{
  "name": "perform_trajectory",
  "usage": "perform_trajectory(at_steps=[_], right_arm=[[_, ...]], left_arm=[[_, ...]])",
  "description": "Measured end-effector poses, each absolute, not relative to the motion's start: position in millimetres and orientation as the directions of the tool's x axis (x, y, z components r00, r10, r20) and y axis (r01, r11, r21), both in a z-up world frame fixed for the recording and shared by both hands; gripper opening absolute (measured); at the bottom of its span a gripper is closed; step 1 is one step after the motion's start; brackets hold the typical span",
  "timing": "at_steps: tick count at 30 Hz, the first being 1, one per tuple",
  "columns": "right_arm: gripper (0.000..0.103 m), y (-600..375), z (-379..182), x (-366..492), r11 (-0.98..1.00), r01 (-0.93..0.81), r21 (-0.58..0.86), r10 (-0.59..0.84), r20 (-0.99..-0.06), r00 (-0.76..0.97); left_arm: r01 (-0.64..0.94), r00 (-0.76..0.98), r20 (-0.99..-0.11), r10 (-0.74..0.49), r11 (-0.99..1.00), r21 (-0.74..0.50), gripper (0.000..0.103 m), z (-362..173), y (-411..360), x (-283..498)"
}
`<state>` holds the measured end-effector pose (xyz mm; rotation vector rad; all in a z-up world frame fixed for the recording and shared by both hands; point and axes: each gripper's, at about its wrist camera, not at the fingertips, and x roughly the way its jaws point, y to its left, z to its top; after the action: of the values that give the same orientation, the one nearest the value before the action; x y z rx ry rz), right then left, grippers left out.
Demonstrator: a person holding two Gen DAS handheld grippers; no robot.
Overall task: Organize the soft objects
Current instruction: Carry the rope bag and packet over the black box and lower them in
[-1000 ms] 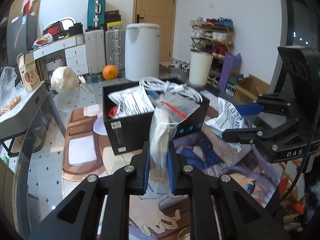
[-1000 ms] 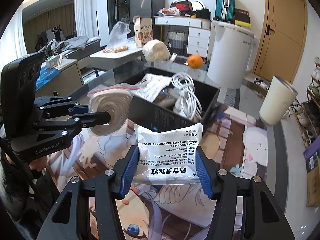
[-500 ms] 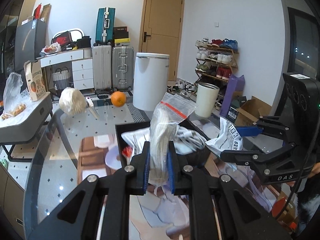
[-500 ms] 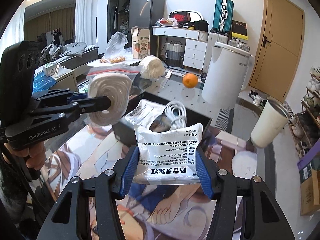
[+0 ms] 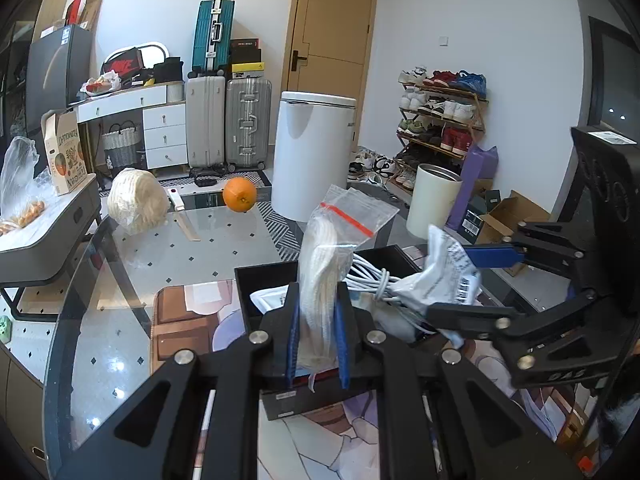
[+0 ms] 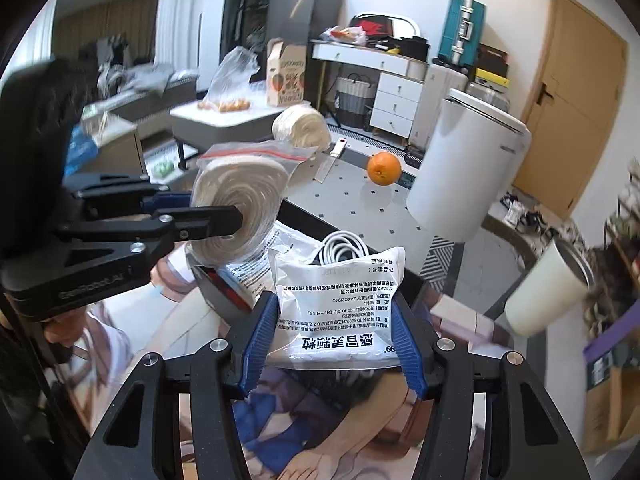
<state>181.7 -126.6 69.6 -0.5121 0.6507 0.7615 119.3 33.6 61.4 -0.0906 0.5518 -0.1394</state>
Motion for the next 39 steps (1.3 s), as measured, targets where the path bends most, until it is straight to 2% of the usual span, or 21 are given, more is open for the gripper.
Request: perform_trajectory(at_steps=[7,13,29,31,36,39], right_arm=[[0.056,-94.8,51.0,196.6,0.523,-0.779,-0.346,0.356,-0.742,0.569],[0.056,-86.3,45.0,202.3,0.447,-0.799,-0.403,0.318,-0.763,0.563],[0.057,-75.4,37.8,206.8,0.375,-0.835,-0.403,0.323,-0.787,0.525],[0.061,-78.5,41.6,203.3,0.372,-0.833,-0.409,0.338,-0.776,0.532],[0.062,-91.7,55.9,197.1,0.398,-0.831,-0.390,0.377,-0.756,0.535],[0.071,-100.2,61.3,191.3,0.409,-0.832,-0.375,0.396,-0.749,0.532]], left_arm=[[0.100,0.839,-0.520,-0.158,0.985,-0.138,0.013,61.6,41.7,125.4],[0.105,0.832,-0.528,-0.167,0.984,-0.145,0.013,57.7,42.9,130.7],[0.114,0.810,-0.557,-0.187,0.980,-0.162,0.013,49.4,44.0,141.1],[0.114,0.807,-0.560,-0.186,0.980,-0.160,0.013,48.6,42.7,141.8],[0.112,0.808,-0.565,-0.168,0.985,-0.134,0.013,48.5,37.9,143.6],[0.116,0.804,-0.574,-0.157,0.987,-0.108,0.013,47.3,32.8,145.0]])
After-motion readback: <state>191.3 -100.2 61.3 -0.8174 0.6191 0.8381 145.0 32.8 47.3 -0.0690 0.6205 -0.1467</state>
